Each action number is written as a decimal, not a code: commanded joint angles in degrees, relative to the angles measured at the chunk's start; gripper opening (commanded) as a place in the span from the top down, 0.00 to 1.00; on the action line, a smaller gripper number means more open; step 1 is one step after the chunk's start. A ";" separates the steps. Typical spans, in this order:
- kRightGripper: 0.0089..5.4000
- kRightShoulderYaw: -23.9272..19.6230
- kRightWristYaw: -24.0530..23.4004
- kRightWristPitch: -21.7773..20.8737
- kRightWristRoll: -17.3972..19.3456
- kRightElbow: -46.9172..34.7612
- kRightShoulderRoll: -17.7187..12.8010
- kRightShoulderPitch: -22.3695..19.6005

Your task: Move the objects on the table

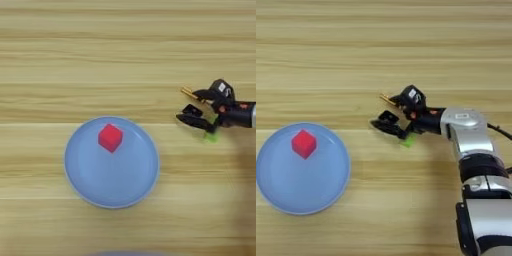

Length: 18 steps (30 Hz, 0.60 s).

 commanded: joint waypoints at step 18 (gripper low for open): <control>0.25 0.58 -5.23 -6.66 -3.77 12.06 0.51 -8.25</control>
